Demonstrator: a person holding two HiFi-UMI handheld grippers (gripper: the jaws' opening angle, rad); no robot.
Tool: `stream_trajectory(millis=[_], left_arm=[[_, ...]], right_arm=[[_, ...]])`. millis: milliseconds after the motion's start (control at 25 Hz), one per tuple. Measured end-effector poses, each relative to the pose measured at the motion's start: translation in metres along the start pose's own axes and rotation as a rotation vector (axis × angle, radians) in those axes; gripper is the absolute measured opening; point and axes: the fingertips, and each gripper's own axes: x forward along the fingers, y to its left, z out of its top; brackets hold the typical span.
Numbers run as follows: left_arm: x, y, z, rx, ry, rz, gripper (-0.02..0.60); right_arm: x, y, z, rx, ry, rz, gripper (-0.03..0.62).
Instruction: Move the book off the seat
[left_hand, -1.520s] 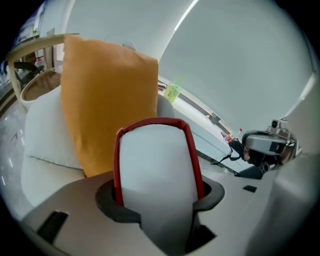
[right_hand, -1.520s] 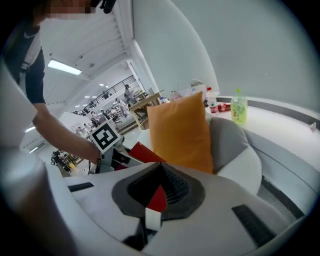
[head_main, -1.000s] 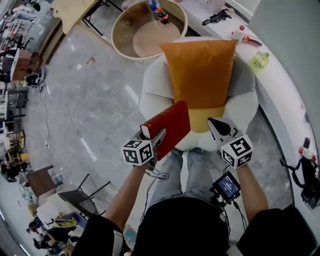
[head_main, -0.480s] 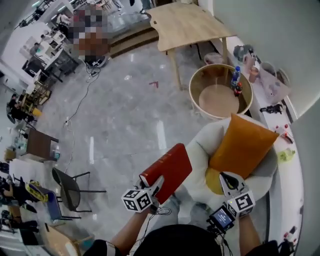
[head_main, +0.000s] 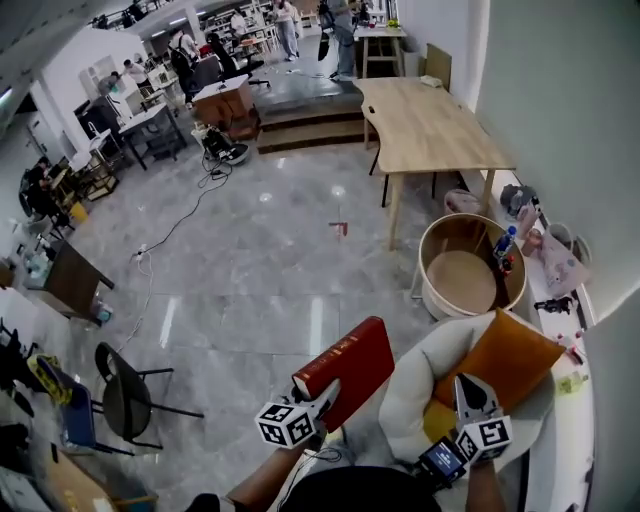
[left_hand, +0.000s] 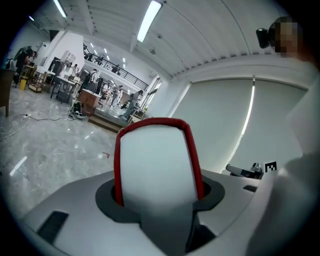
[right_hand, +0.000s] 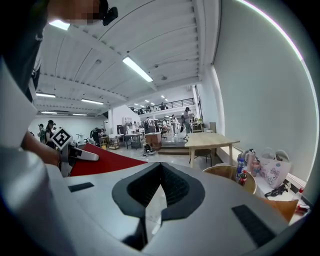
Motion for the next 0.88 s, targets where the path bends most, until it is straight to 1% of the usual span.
stream_trajectory(millis=[160, 240, 360, 480, 640, 760, 880], left_arm=[[-0.003, 0.028, 0.033, 0.013, -0.050, -0.048, 0.253], [-0.011, 0.046, 0.044, -0.001, -0.081, -0.062, 0.253], [-0.027, 0.076, 0.059, -0.023, -0.126, -0.065, 0.253], [-0.036, 0.100, 0.080, -0.005, -0.150, -0.064, 0.253], [-0.044, 0.114, 0.104, 0.005, -0.176, -0.059, 0.253], [-0.051, 0.121, 0.111, 0.010, -0.199, -0.054, 0.253], [-0.055, 0.125, 0.114, 0.015, -0.207, -0.062, 0.253]], right_arm=[[0.035, 0.035, 0.018, -0.059, 0.007, -0.009, 0.012], [0.048, 0.050, 0.025, -0.067, 0.000, -0.024, 0.013], [0.066, 0.071, 0.036, -0.072, -0.027, -0.043, 0.013], [0.087, 0.090, 0.045, -0.086, -0.055, -0.033, 0.013], [0.103, 0.102, 0.050, -0.105, -0.043, -0.031, 0.013], [0.107, 0.105, 0.045, -0.103, -0.056, -0.024, 0.013], [0.107, 0.103, 0.044, -0.096, -0.066, -0.041, 0.014]])
